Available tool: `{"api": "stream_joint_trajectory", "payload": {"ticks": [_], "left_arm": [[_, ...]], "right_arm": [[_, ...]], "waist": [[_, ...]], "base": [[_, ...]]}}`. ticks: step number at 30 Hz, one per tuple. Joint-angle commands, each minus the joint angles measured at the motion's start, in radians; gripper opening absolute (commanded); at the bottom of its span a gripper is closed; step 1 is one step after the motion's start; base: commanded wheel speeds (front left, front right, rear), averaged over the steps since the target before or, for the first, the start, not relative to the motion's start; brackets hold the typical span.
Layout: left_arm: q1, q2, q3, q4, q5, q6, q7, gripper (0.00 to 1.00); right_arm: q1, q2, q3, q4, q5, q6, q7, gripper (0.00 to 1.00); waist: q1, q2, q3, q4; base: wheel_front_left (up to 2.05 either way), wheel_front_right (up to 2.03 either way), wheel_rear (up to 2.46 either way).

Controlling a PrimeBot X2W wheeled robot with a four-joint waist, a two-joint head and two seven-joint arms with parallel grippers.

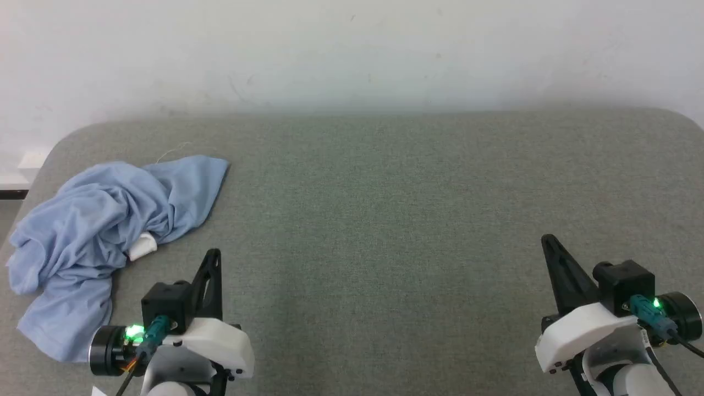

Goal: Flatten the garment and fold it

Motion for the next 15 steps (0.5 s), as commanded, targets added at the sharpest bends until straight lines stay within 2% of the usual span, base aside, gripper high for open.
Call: {"api": "stream_joint_trajectory", "payload": {"ticks": [1, 15], "left_arm": [[0.005, -0.002, 0.004, -0.006, 0.006, -0.008, 0.0, 0.0], [0.005, -0.002, 0.004, -0.006, 0.006, -0.008, 0.0, 0.0]], "right_arm": [[0.011, 0.004, 0.0, -0.007, -0.008, -0.002, 0.0, 0.0], [0.011, 0.004, 0.0, -0.007, -0.008, -0.002, 0.0, 0.0]], "waist": [[0.0, 0.0, 0.0, 0.0], [0.0, 0.0, 0.0, 0.0]], "base": [[0.0, 0.0, 0.0], [0.0, 0.0, 0.0]]}}
